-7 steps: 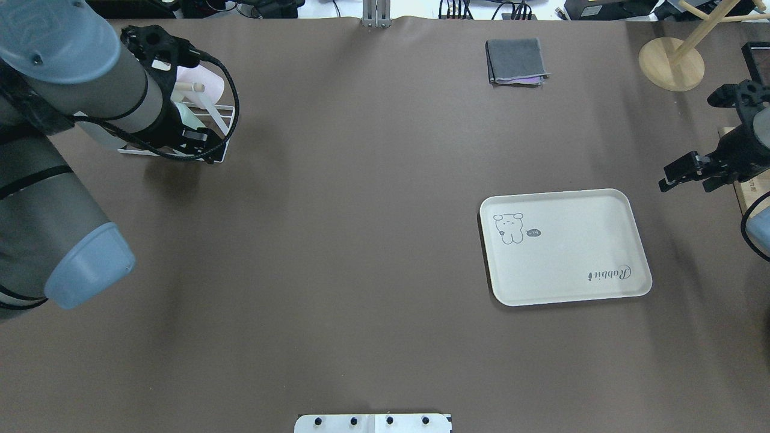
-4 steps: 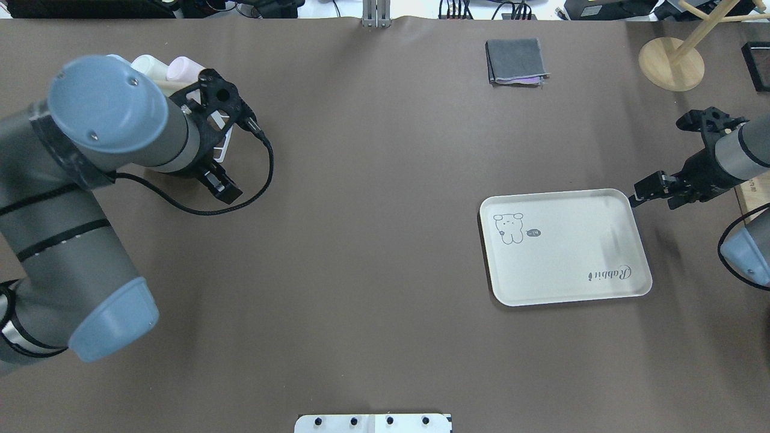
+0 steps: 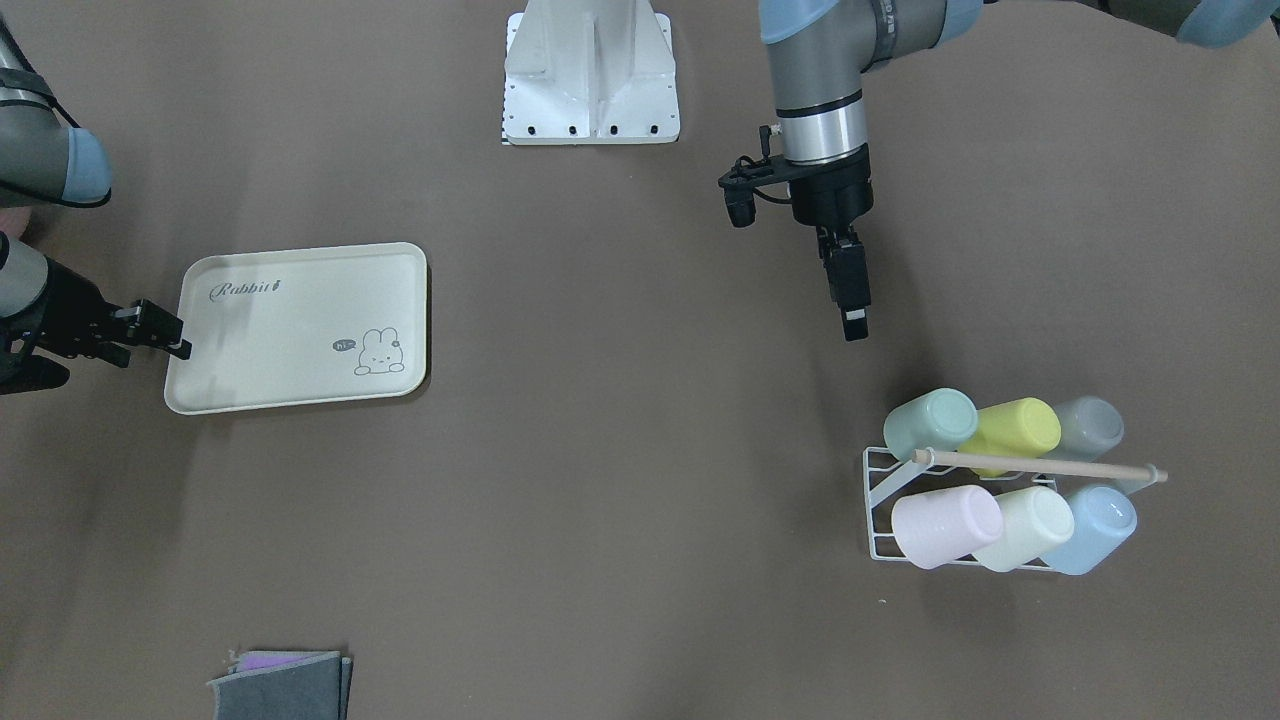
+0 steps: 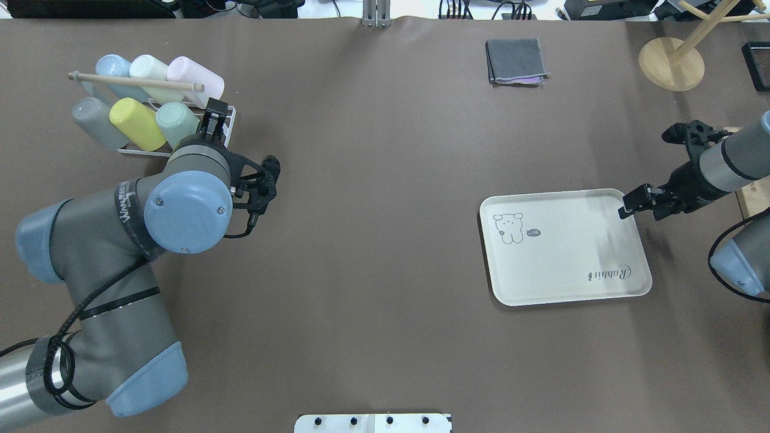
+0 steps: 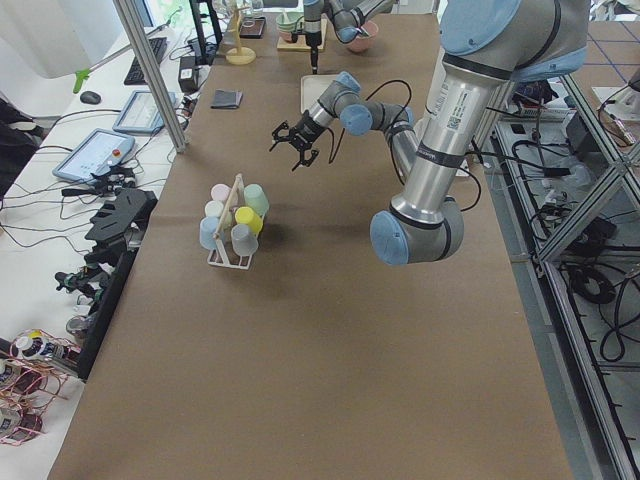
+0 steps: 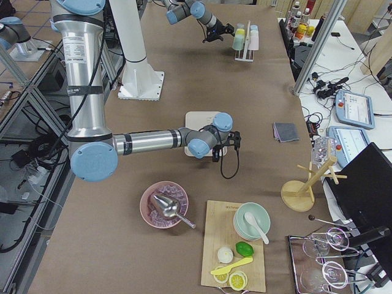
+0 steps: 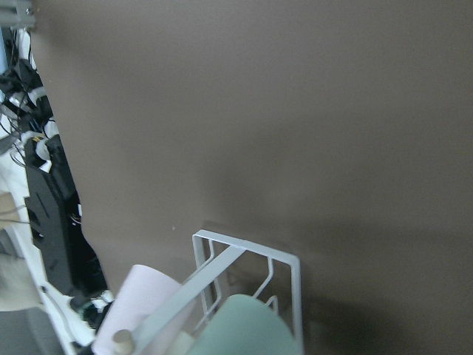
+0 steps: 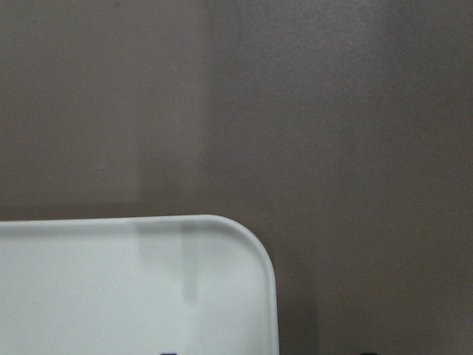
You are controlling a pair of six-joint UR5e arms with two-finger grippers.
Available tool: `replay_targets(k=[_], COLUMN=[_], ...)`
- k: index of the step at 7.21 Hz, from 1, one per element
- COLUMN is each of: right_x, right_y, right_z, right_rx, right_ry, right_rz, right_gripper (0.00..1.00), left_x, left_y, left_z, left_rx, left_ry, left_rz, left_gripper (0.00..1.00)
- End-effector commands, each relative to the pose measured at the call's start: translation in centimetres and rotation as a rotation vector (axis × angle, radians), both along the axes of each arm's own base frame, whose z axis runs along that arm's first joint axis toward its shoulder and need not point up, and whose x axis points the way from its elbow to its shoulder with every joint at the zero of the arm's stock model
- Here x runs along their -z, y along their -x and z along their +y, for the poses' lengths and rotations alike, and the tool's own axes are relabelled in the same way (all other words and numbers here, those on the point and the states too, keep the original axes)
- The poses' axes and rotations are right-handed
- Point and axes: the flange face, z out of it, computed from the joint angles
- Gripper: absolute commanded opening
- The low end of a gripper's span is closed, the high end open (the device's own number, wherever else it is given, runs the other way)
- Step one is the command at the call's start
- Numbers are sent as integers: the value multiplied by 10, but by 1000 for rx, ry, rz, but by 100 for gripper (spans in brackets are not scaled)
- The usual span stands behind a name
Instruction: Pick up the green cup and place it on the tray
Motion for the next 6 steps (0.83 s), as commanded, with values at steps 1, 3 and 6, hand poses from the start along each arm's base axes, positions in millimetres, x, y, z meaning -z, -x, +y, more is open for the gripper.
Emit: replay_targets(k=[1, 3, 6], right_x=[-4, -12, -22], right_y=[6, 1, -4], right_z=[7, 15, 23], right_rx=[14, 16, 18], right_ry=[3, -4, -8], right_rz=[7, 1, -6], right_gripper=[83, 83, 70], left_x=[-37, -95, -105], left_y=[-3, -14, -52], left_z=[-1, -2, 30], left_rx=[-58, -13, -76], left_ry=[-181, -245, -282], left_rz=[-423, -617, -661], left_gripper=[99, 99, 99])
